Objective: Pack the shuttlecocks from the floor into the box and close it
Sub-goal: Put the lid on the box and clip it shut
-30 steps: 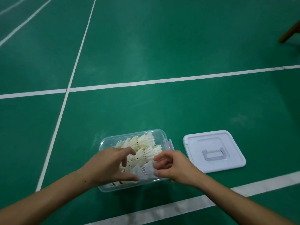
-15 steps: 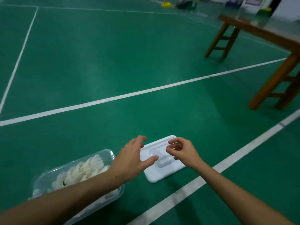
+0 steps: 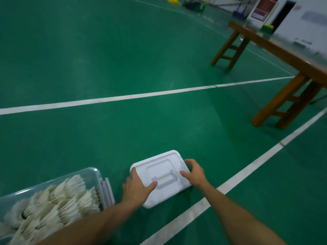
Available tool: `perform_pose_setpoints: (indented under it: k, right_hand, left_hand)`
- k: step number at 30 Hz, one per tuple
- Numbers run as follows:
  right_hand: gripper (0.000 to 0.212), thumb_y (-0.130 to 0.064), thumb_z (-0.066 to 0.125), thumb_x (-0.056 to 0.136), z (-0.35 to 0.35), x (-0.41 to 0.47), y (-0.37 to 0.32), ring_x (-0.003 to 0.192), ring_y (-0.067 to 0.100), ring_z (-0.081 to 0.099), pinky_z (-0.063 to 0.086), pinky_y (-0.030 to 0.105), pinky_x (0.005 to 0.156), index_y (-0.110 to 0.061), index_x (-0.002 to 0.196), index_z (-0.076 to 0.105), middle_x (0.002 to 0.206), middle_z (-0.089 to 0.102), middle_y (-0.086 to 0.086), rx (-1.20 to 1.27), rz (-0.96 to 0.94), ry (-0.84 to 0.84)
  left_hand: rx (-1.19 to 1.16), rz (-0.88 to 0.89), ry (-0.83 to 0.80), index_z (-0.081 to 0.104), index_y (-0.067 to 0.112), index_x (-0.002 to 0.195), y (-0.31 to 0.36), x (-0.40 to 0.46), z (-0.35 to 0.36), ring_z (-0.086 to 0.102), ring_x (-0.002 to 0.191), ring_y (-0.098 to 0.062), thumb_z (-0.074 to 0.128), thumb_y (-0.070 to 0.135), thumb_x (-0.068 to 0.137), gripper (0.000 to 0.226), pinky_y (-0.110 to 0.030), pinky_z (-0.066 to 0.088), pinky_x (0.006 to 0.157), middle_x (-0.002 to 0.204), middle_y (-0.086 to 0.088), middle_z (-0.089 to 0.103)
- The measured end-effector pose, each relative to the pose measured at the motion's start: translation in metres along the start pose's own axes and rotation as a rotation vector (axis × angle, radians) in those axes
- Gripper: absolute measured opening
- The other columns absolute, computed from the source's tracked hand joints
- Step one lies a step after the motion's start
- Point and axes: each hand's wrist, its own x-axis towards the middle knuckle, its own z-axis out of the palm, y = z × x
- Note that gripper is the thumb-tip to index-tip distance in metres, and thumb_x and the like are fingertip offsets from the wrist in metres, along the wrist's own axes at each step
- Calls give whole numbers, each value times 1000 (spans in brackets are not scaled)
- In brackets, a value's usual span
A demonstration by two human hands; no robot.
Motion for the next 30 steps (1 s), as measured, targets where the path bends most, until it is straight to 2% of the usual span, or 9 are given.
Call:
perform_pose_setpoints:
  k: [2, 5, 8, 12, 14, 18, 22, 25, 30]
  right_hand:
    - [62, -21, 81, 85, 9, 4, 6, 118, 18, 57, 49, 35, 101, -19, 142, 57, 131, 61, -4, -14, 33, 7]
    - [65, -31, 81, 82, 19, 12, 19, 126, 27, 58, 53, 48, 107, -28, 142, 56, 134, 62, 2, -43, 62, 24]
    - [62, -27, 80, 85, 20, 8, 16, 127, 27, 59, 51, 47, 109, -23, 143, 56, 136, 63, 2, -15, 53, 49]
    - [64, -28, 81, 85, 7, -1, 0, 129, 27, 59, 52, 51, 108, -21, 143, 55, 140, 63, 2, 23, 9, 93]
    - [66, -27, 82, 84, -6, -6, -16, 127, 27, 60, 53, 52, 107, -20, 144, 55, 141, 62, 2, 38, -33, 128]
    - [64, -20, 83, 85, -34, -24, -69, 115, 25, 65, 55, 43, 100, -17, 143, 56, 136, 64, 1, 116, -143, 182]
    - [60, -18, 82, 86, -34, -51, -134, 104, 24, 67, 57, 41, 93, -20, 140, 58, 133, 65, -3, 198, -282, 175]
    - [60, -18, 80, 86, -15, -78, -185, 103, 21, 67, 55, 36, 87, -22, 141, 57, 128, 63, -7, 249, -387, 115]
    - [60, -16, 80, 86, 36, -136, -249, 106, 20, 64, 50, 32, 90, -16, 141, 57, 127, 63, -5, 293, -507, -4]
  left_hand:
    - [7, -20, -24, 13, 22, 159, -5, 6, 6, 44, 139, -40, 75, 68, 74, 114, -47, 38, 110, 154, -10, 48]
    - [-16, 10, -14, 20, 22, 157, 0, 5, 6, 47, 137, -37, 77, 61, 75, 107, -47, 37, 110, 153, -4, 49]
    - [-80, -4, -25, 22, 18, 157, 6, 3, 4, 46, 139, -35, 83, 51, 78, 105, -50, 36, 117, 153, -6, 48]
    - [-160, 38, -2, 25, 25, 152, 22, -4, -11, 51, 133, -33, 78, 65, 60, 113, -50, 43, 111, 146, -2, 52]
    - [-182, 103, 45, 28, 26, 151, 38, -9, -26, 52, 133, -30, 81, 60, 64, 108, -51, 42, 113, 146, 1, 54]
    - [-186, 198, 172, 23, 32, 157, 70, -29, -82, 48, 138, -34, 79, 67, 64, 114, -54, 43, 113, 152, 2, 51]
    - [-159, 253, 343, 27, 34, 152, 74, -67, -157, 52, 132, -33, 82, 62, 70, 102, -52, 49, 106, 147, 0, 55]
    - [-139, 241, 460, 29, 33, 152, 56, -99, -214, 56, 128, -33, 83, 59, 73, 100, -54, 52, 104, 147, -1, 55]
    - [-58, 156, 576, 27, 38, 152, -1, -165, -278, 56, 130, -34, 72, 78, 59, 111, -58, 52, 105, 151, -2, 53]
